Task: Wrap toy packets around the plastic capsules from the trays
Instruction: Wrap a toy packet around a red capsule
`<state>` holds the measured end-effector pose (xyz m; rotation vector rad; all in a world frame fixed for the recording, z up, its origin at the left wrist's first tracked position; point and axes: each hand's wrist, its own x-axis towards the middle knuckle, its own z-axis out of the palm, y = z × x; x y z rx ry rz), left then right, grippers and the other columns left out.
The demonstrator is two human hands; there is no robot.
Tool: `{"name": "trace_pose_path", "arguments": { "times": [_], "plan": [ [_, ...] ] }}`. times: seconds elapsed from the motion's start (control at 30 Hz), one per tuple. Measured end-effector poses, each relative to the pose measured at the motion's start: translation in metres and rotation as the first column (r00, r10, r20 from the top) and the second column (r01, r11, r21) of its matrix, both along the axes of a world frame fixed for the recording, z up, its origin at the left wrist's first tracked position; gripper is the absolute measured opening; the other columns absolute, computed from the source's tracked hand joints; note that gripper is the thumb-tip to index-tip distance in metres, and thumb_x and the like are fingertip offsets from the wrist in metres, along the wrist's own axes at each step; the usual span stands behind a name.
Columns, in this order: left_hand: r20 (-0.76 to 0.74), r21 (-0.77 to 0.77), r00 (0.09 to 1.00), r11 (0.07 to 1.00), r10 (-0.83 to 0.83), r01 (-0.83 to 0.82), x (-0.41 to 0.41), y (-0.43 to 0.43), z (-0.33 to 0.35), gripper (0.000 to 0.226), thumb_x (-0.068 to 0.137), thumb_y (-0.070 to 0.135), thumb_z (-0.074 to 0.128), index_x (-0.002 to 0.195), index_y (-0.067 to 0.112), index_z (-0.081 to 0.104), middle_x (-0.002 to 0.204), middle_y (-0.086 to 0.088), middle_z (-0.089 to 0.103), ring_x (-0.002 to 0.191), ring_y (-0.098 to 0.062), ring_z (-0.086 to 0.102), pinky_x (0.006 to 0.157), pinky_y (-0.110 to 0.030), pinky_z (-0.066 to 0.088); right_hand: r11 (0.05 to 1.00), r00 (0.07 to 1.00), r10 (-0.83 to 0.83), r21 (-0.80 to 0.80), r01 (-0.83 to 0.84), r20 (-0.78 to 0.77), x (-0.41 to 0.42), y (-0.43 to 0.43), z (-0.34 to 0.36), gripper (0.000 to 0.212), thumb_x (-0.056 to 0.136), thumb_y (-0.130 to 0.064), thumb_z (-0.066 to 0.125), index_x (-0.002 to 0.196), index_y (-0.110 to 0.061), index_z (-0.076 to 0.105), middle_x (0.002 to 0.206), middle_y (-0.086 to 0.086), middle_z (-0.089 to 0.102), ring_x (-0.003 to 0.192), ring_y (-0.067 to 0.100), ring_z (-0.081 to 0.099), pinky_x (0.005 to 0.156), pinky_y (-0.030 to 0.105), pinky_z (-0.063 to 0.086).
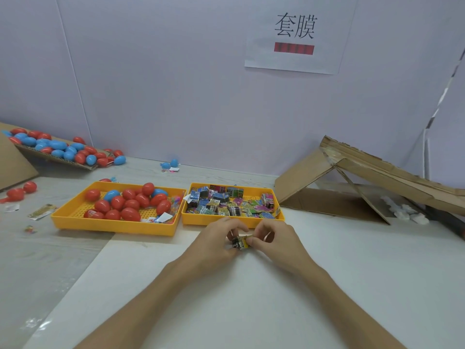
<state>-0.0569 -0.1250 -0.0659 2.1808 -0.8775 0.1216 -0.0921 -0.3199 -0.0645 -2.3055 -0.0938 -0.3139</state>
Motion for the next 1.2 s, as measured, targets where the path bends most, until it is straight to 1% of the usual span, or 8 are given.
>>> {"name": "trace_pose_path", "arguments": {
  "times": [0.1,0.3,0.47,0.63,0.83,0.9,1.03,1.2],
  "plan": [
    [0.005,-0.007,1.000,1.000,-0.018,0.018,-0.0003,-0.0003,0.0002,0.035,0.084,0.015,0.079,0.117,0.022,0.067,0.102,0.002,0.060,0.092,-0.013,0.056,0.079,-0.019,0.044,0.999,0.999,0.028,0.027,-0.028,-0.017,-0.0009,0.0004,0.0016,0.025,0.082,-0.019,0.081,0.067,-0.029,0.063,0.072,-0.004,0.069,0.063,0.003,0.056,0.060,0.018,0.044],
    [0.005,0.004,1.000,1.000,-0.018,0.018,0.0006,0.0003,-0.0011,0.036,0.085,0.013,0.078,0.116,0.025,0.066,0.103,0.002,0.060,0.093,-0.012,0.056,0.082,-0.026,0.048,0.994,0.999,0.023,0.110,-0.017,-0.046,-0.0022,-0.0002,0.0060,0.020,0.079,-0.013,0.083,0.076,-0.024,0.066,0.074,0.002,0.073,0.071,0.020,0.069,0.071,0.034,0.055],
    [-0.016,0.020,1.000,1.000,-0.005,0.006,0.0014,0.0010,-0.0013,0.033,0.085,0.013,0.076,0.113,0.027,0.068,0.102,0.004,0.060,0.091,-0.014,0.057,0.082,-0.036,0.049,0.992,0.999,0.009,0.125,-0.005,-0.036,-0.0016,-0.0021,0.0061,0.020,0.079,-0.010,0.083,0.080,-0.023,0.067,0.071,0.002,0.074,0.068,0.013,0.070,0.071,0.029,0.057],
    [-0.025,0.062,1.000,0.998,-0.005,0.007,0.0013,0.0014,-0.0003,0.036,0.087,0.015,0.074,0.117,0.034,0.067,0.100,0.010,0.055,0.090,-0.010,0.056,0.083,-0.034,0.051,0.994,1.000,0.013,0.112,-0.010,-0.028,-0.0006,-0.0040,0.0061,0.020,0.081,-0.005,0.079,0.082,-0.023,0.069,0.070,-0.001,0.075,0.071,0.012,0.072,0.075,0.030,0.057],
    [-0.024,0.099,1.000,0.995,-0.003,0.006,0.0018,0.0005,-0.0002,0.039,0.089,0.016,0.070,0.121,0.038,0.066,0.104,0.008,0.054,0.093,-0.009,0.055,0.085,-0.035,0.050,0.995,1.000,0.017,0.095,-0.015,-0.026,0.0001,-0.0033,0.0058,0.024,0.083,-0.001,0.076,0.083,-0.023,0.069,0.068,-0.003,0.074,0.065,0.009,0.071,0.066,0.016,0.050],
    [-0.026,0.109,1.000,0.994,-0.001,0.004,0.0016,0.0006,-0.0007,0.040,0.089,0.017,0.070,0.122,0.040,0.066,0.105,0.008,0.055,0.094,-0.009,0.055,0.086,-0.035,0.050,0.995,0.999,0.017,0.095,-0.015,-0.029,-0.0003,-0.0032,0.0063,0.024,0.084,0.000,0.075,0.083,-0.023,0.069,0.067,-0.003,0.073,0.064,0.009,0.071,0.066,0.017,0.050],
    [-0.026,0.103,1.000,0.995,0.004,-0.001,0.0019,0.0013,-0.0014,0.040,0.089,0.018,0.071,0.122,0.041,0.066,0.104,0.010,0.054,0.093,-0.008,0.054,0.086,-0.034,0.050,0.995,1.000,-0.008,0.101,0.010,-0.019,-0.0013,-0.0016,0.0067,0.014,0.085,-0.011,0.078,0.085,-0.022,0.069,0.070,-0.001,0.074,0.069,0.013,0.071,0.071,0.029,0.056],
    [-0.026,0.088,1.000,0.996,0.002,0.000,0.0018,0.0014,-0.0015,0.037,0.089,0.018,0.071,0.118,0.040,0.066,0.101,0.011,0.053,0.091,-0.009,0.055,0.085,-0.035,0.051,0.999,0.998,-0.044,0.027,0.045,-0.042,-0.0014,-0.0030,0.0048,0.017,0.082,-0.029,0.082,0.071,-0.027,0.068,0.070,-0.003,0.069,0.060,0.001,0.056,0.057,0.017,0.043]
  ]
}}
